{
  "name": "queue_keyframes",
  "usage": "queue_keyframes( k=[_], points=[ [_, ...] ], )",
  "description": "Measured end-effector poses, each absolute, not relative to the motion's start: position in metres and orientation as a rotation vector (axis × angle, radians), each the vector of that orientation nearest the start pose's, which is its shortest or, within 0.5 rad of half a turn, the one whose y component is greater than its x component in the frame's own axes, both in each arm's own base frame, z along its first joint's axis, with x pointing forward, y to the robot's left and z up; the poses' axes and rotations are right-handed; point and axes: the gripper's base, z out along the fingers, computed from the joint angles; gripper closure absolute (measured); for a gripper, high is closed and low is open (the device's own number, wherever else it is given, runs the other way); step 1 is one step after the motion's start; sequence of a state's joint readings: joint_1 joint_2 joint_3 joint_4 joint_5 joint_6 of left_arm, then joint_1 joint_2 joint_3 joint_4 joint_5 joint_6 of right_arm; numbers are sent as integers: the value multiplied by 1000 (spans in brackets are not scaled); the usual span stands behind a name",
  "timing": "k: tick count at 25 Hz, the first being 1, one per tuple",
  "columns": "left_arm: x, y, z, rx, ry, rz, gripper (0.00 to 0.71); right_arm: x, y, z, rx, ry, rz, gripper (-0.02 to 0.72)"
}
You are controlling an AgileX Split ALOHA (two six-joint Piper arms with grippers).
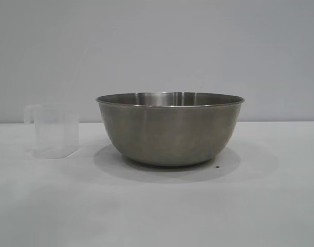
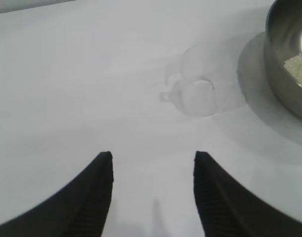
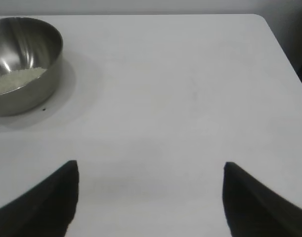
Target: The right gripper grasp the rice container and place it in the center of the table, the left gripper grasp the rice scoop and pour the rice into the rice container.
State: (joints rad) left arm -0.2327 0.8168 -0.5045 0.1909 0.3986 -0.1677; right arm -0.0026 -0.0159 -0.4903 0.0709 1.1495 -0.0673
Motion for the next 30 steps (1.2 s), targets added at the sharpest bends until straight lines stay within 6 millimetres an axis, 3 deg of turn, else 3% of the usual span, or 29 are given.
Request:
queue_keyframes(
  k=[7, 15, 30],
  points=[
    [98, -27, 296, 288, 2067, -172, 401, -10, 6, 268, -76, 2124, 45, 191],
    [43, -21, 291, 358, 2116, -238, 401, -10, 6, 268, -76, 2124, 45, 191],
    [2, -4, 274, 393, 2168, -110, 401, -10, 6, 268, -76, 2124, 45, 191]
  ],
)
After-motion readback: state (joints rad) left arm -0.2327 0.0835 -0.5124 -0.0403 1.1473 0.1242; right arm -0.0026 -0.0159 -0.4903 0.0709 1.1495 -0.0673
